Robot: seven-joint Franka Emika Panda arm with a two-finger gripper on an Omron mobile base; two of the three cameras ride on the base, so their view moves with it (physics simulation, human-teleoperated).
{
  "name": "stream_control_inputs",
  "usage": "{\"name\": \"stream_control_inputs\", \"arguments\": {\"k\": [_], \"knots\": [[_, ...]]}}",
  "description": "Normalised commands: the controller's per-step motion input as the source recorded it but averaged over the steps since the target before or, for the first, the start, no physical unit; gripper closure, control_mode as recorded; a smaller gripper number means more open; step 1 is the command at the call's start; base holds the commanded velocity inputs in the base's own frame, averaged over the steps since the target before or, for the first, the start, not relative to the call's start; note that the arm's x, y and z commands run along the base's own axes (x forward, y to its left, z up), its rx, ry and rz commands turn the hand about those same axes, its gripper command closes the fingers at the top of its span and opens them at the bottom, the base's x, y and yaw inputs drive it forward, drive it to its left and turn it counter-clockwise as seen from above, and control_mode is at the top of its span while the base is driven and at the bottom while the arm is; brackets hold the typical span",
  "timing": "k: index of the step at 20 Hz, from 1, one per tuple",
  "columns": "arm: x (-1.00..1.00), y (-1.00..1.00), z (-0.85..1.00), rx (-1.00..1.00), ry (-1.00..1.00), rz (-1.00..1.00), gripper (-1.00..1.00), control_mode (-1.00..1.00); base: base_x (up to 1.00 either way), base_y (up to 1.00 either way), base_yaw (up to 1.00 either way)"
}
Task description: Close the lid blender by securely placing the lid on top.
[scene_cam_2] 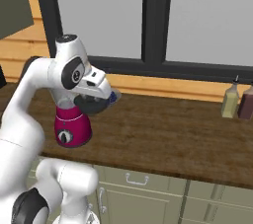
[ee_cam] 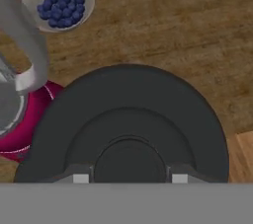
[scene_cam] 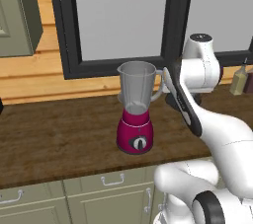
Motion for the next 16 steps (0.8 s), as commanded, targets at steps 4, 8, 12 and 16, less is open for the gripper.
{"name": "stream_control_inputs", "arguments": {"k": [4,8,12,16], "knots": [[-0.36,0.24,1.0,0.0,-0.05,0.07,1.0,-1.0,0.0,0.0,0.0],[-0.09,0.27,0.97,0.0,-0.08,0.09,1.0,-1.0,0.0,0.0,0.0],[0.13,0.32,0.5,0.0,-0.04,0.1,1.0,-1.0,0.0,0.0,0.0],[0.53,0.58,0.06,0.0,0.0,0.13,1.0,-1.0,0.0,0.0,0.0]]}}
